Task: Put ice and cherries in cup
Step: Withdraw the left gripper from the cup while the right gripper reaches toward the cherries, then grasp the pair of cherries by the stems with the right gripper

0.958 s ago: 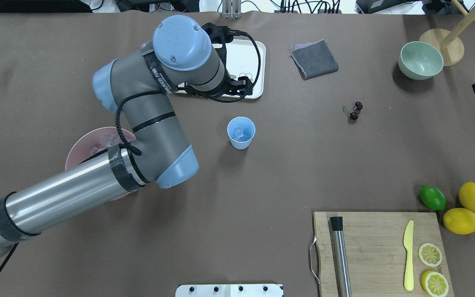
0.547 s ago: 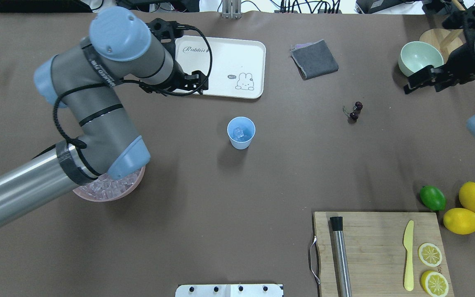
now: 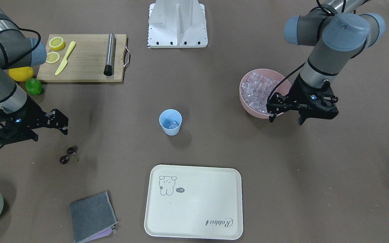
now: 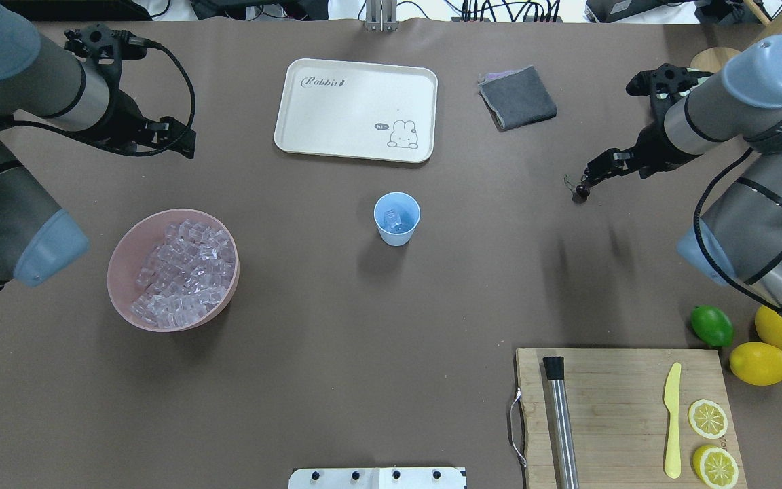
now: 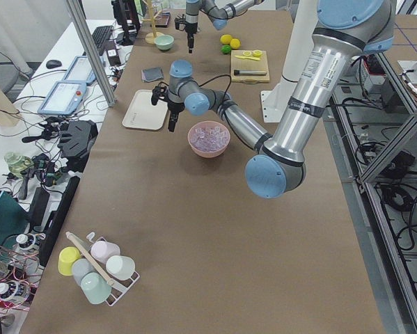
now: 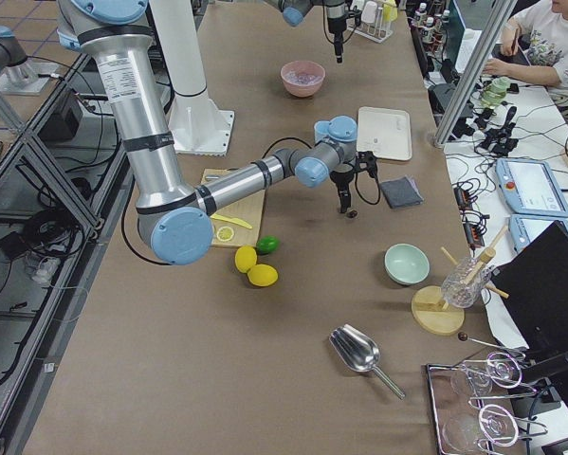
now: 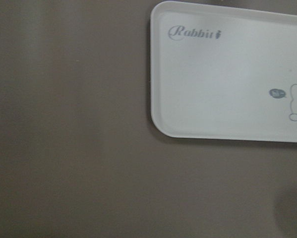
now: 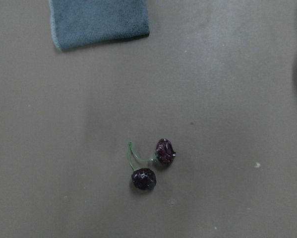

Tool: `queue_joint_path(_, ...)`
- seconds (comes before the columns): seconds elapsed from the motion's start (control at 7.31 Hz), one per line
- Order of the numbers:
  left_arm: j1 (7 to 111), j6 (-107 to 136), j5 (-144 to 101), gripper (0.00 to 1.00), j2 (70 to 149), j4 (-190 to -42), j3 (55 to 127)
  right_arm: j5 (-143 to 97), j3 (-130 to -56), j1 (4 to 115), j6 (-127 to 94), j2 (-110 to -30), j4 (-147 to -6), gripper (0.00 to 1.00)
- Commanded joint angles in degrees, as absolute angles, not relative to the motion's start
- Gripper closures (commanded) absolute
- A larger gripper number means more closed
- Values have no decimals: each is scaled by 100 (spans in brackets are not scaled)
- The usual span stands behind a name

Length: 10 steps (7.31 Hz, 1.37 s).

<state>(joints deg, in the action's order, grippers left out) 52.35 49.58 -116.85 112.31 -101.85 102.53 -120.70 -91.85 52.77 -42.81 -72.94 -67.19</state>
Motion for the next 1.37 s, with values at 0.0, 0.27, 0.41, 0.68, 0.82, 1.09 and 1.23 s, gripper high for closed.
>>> queue_joint_path(0.0,5282,4852,-11716,3,11162,-10195,10292,-11369,-8474,4766,-4491,-7137,-5846,3)
queue_joint_path(0.27,5273,4843,-11716,3,11153,-10187,10275,-11312,-8464,4685,-4526,-7102,-5854,10)
queue_joint_path(0.41,5273,4843,-11716,3,11162,-10195,10248,-11312,-8446,4685,-4526,-7102,-5854,16)
queue_joint_path(0.68,5247,4843,-11690,3,11171,-10195,10222,-11312,-8464,4685,-4518,-7084,-5845,35)
queue_joint_path(0.82,5238,4843,-11672,2,11162,-10195,10222,-11294,-8464,4685,-4483,-7075,-5836,36)
queue_joint_path(1.09,5229,4843,-11672,2,11180,-10195,10230,-11154,-8411,4684,-4386,-7075,-5845,42)
queue_joint_path(1.23,5221,4851,-11663,2,11180,-10195,10222,-11119,-8402,4685,-4386,-7075,-5845,42)
